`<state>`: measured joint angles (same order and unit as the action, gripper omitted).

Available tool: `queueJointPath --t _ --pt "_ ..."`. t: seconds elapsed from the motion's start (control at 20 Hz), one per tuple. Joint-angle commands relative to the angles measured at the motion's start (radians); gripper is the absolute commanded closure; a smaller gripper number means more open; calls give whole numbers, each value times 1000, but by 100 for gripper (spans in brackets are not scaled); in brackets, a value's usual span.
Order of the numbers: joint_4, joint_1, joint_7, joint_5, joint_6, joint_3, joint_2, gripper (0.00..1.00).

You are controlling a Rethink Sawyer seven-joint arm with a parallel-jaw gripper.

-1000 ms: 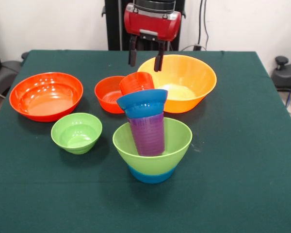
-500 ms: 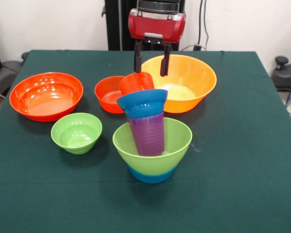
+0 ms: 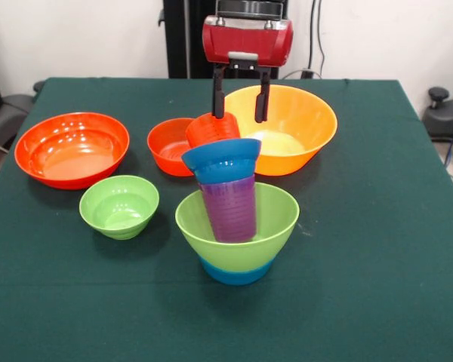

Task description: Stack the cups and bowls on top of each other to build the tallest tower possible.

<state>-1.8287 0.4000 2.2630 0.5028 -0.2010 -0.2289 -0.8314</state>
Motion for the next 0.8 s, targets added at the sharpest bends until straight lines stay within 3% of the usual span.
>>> queueJointPath --t 0.05,0.35,0.8 --pt "-16 -26 4 69 43 -12 75 0" --pt "-13 -85 28 55 -56 68 61 0" --pt "-86 -73 3 60 -45 105 34 0"
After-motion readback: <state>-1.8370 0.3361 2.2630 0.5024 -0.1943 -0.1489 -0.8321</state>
